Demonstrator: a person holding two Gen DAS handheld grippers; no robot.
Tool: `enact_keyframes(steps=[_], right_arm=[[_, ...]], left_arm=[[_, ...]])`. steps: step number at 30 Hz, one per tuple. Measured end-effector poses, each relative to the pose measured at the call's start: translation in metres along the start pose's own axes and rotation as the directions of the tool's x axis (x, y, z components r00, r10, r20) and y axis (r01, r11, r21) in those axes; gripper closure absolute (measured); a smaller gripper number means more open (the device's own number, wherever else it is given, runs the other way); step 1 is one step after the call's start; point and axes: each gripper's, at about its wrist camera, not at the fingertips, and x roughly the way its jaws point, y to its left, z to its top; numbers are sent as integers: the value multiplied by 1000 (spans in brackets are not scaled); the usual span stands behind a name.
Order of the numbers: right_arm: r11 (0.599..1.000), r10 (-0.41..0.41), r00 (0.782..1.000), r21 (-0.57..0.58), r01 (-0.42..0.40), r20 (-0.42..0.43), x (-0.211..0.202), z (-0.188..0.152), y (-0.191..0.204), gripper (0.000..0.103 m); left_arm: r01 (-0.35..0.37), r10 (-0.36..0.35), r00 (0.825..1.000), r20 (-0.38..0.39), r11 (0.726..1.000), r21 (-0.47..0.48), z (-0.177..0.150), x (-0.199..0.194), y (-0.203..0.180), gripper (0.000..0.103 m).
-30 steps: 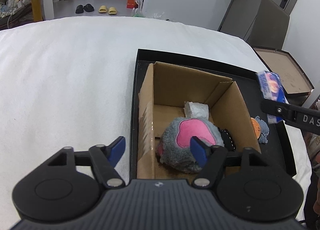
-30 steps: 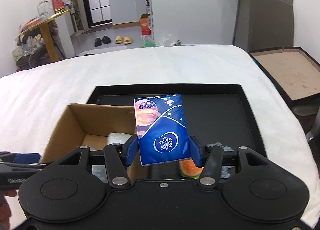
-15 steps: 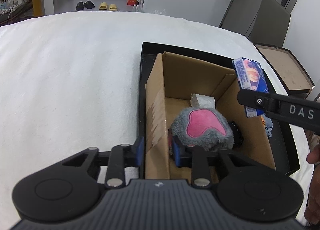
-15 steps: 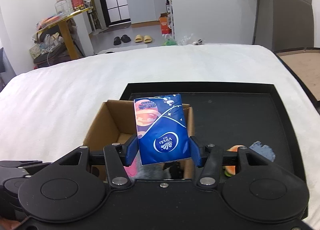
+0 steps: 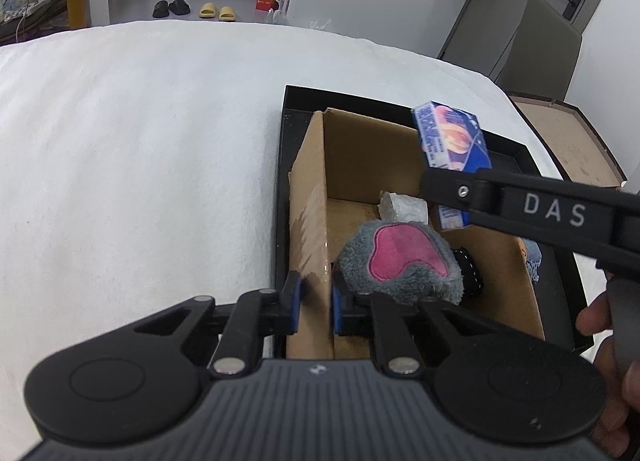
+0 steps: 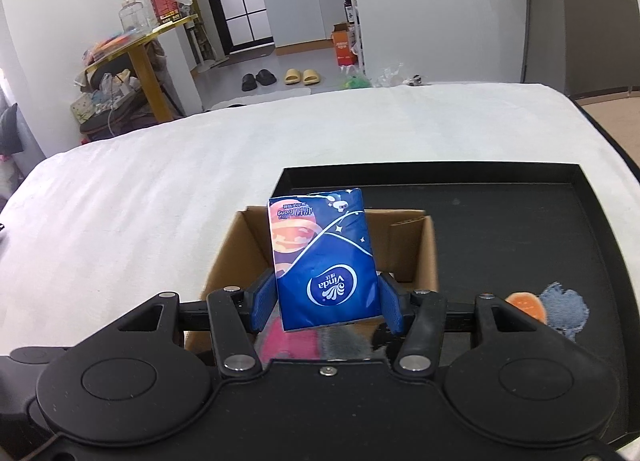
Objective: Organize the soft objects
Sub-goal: 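Carry the tissue pack into the box and open the right tool while left grips box wall, then move the right tool to the burger plush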
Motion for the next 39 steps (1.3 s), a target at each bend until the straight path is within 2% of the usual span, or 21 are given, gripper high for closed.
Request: enact_keyframes(steps=[7,12,26,29,35,39], right_arm=[[999,47,999,-16,-47,-19,4,-4,7,47],[999,51,998,-17,-52,-42,-1,-7,2,45],[1000,10,999,21,-9,-39,-20,-19,-24,45],[999,0,1000,39,1,-9,-25,-13,-33,39],[997,-37,999,62,36,21,-31,-8,-55,30],[994,-67,997,85,65,23,-31,-7,-69,26]], left_arm=[[-6,6,1000,-7,1000,-16,1,2,1,89],[-13,13,1000,-8,1000,-18,1,3,-1,89],[-44,44,999,-6,999,2,1,1,-7,89],[-49,49,999,-3,999,11,2,0,-10,88],[-63,63,998,-2,998,17,4,-2,-15,80],[-70,70,998,-9,998,-4,7,0,-16,61]])
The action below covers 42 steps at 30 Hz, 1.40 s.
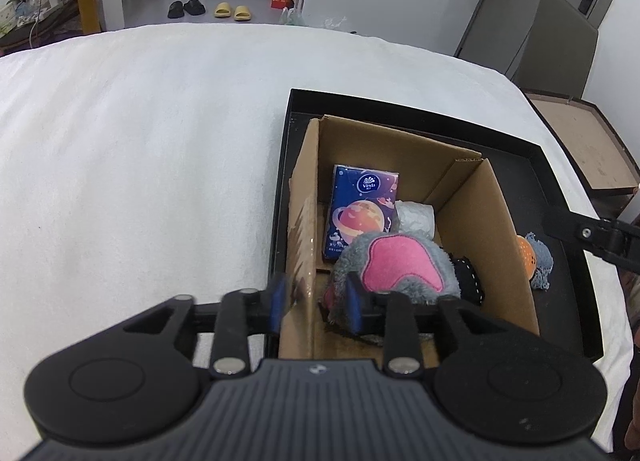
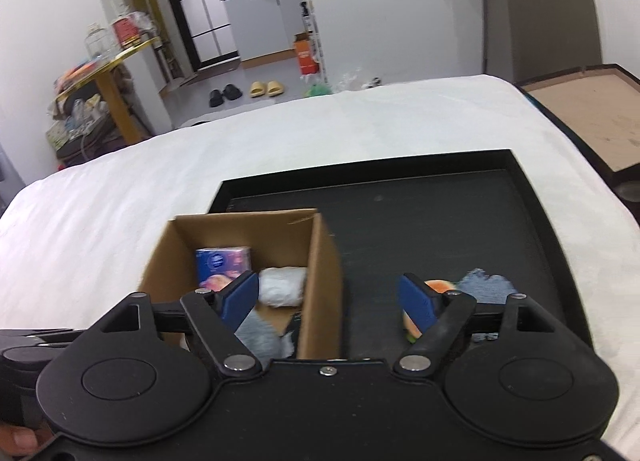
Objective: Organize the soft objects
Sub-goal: 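Move the right tool to the burger plush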
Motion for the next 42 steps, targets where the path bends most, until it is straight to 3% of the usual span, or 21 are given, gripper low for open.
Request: enact_keyframes(steps=[4,10,18,26,40,41,42], right_arm=[[1000,-24,1000,18,24,2,1,0,-13,24],[997,-62,998,45,62,-9,8,-4,-33,23],[995,-82,995,56,84,-51,27,-16,-49,25],[994,-58,995,87,65,-87,44,-20,-60,44],[991,-100,983,70,112,-154,74,-32,-67,45],[992,-101,982,61,112,-159,76,-33,-66,49],[992,-102,981,51,112,-164,78,-34,-65,64]], left_arm=[[-23,23,1000,3,1000,18,2,1,-7,50],[-37,37,999,3,999,17,4,2,-13,43],[-59,59,998,5,998,27,5,5,-20,40],[-75,75,997,9,997,36,7,6,-25,38],[-83,82,996,16,995,50,9,7,-31,37],[-83,82,997,15,995,50,8,7,-31,37],[-82,81,997,15,995,51,8,7,-32,37]])
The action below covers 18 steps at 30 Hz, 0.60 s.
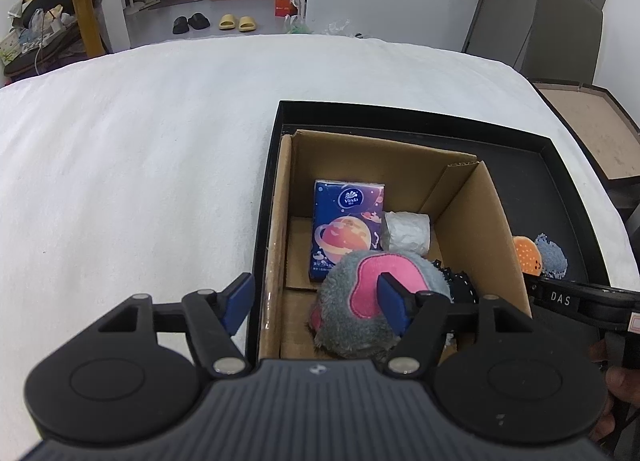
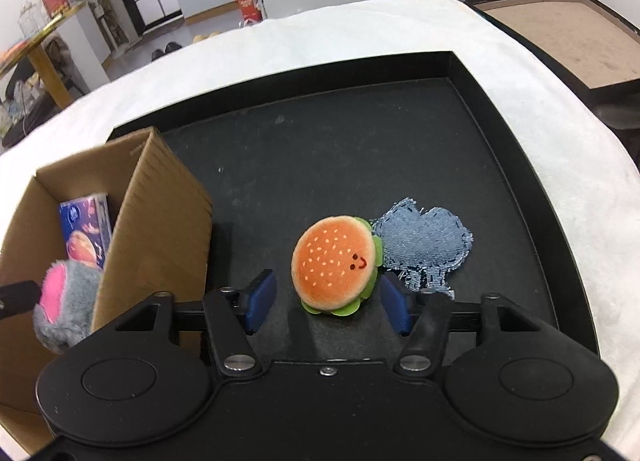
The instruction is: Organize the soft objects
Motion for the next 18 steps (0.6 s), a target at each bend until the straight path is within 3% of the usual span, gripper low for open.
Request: enact_keyframes(steps=[2,6,18], right_arm=[[1000,6,1000,-6,-6,-16,2,-1,0,79],[1000,21,1000,-12,-21,-8,-6,-3,-1,92],[999,41,999,-18,-41,26,-31,-6,1,99]], left_arm=[[1,-1,1000,0,1000,3,0,0,-1,37],[4,-4,1000,-4,1000,-3,0,-1,-1,37],[22,-22,1000,0,1000,6,-4,-7,0,37]])
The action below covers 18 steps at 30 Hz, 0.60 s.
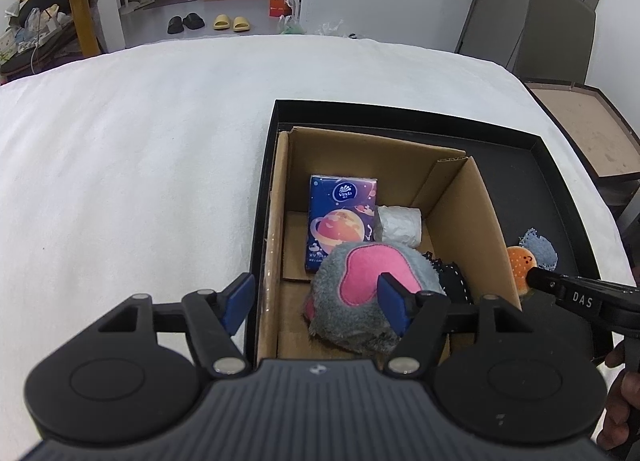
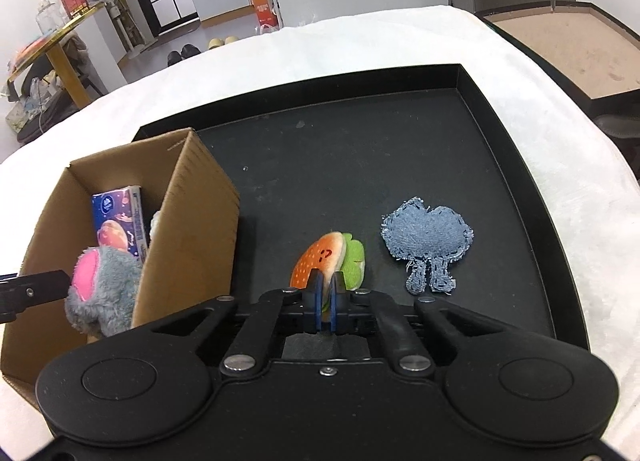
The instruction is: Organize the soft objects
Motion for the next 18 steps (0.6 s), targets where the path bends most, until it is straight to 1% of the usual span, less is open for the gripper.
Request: enact_keyframes(steps=[5,10,18], right_arm=[[1000,0,1000,0,0,10,-7,2,3,100],[999,11,999,40,-13,36,-22,8,3,100],[1000,12,996,9,-13,89,-42,23,20,100]], left_arm=[[12,-12,1000,0,1000,0,-1,-2,3,37],[23,-23,1000,4,1000,-4,-1,-3,6,37],[42,-42,999,10,999,-22,-2,-4,16,37]])
